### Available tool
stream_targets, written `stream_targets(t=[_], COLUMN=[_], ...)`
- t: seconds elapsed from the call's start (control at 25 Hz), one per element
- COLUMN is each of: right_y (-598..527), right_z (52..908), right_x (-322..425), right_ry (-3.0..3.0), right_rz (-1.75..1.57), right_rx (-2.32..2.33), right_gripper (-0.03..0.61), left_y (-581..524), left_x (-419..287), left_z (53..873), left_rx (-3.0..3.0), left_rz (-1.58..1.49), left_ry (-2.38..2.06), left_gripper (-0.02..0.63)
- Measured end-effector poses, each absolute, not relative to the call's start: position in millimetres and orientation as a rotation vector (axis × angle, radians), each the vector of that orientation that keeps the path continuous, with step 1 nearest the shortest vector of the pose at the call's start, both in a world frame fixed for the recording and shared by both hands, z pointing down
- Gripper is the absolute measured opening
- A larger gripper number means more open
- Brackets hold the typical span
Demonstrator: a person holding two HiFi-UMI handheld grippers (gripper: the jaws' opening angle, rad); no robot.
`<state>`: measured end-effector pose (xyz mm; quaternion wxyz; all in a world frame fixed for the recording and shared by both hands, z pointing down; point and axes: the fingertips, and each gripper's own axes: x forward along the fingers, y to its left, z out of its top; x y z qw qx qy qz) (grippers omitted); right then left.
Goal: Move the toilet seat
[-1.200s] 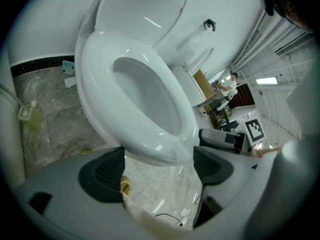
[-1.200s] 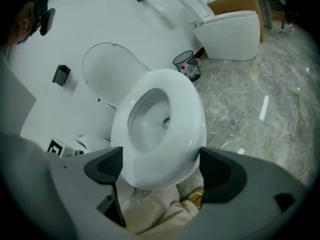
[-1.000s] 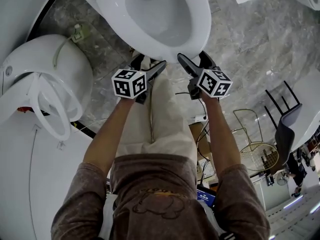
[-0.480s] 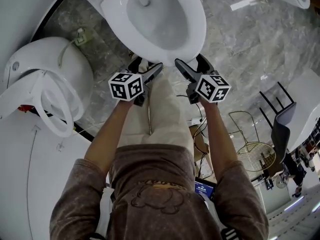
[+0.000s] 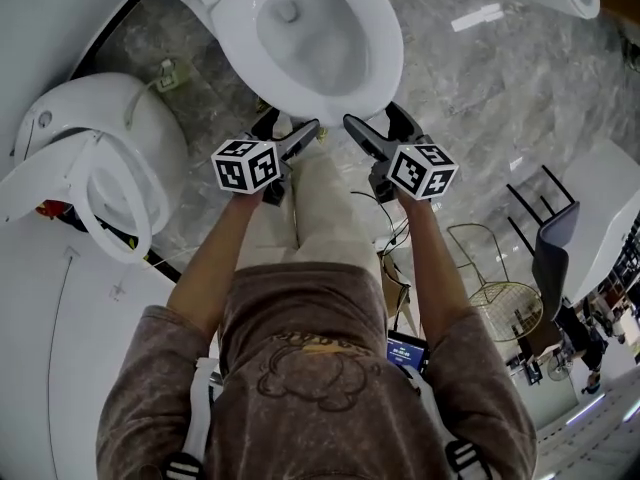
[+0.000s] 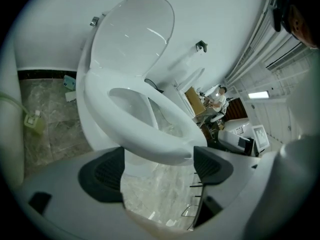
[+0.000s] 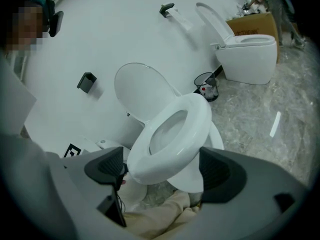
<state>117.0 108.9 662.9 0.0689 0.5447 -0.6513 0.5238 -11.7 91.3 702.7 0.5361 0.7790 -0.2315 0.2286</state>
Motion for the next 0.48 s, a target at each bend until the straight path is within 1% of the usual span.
stream_targets(t=[0.48], right_y=[74.1], right_z=[599.6], right_x=[107.9], right_ry=[-2.056], right_rz=[1.507], right_rx=[1.62], right_gripper=[0.474], left_y=[62.1], left_x=[-18.6], left_z=[648.9], left_rx=[1.841], left_rz=[0.44], left_ry=[-0.596], left_gripper=[0.423])
